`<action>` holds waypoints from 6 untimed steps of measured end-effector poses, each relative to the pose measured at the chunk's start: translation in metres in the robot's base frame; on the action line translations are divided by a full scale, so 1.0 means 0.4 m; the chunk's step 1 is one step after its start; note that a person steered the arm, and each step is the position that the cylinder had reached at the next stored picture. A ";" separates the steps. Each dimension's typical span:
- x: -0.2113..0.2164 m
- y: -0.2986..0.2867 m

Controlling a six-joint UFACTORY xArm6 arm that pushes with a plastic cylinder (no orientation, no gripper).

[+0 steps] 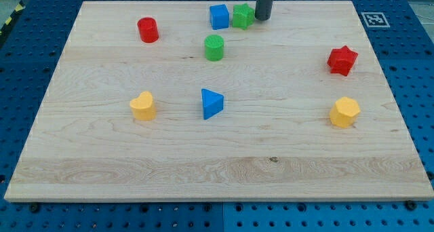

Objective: Move the green circle to the bottom of the green star

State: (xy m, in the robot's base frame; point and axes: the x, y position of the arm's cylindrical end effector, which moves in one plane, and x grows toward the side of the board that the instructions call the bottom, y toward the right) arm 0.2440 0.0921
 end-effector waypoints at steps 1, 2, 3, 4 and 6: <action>0.060 0.000; 0.075 0.000; 0.135 0.000; 0.178 -0.025; 0.305 -0.113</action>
State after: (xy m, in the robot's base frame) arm 0.3661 0.0469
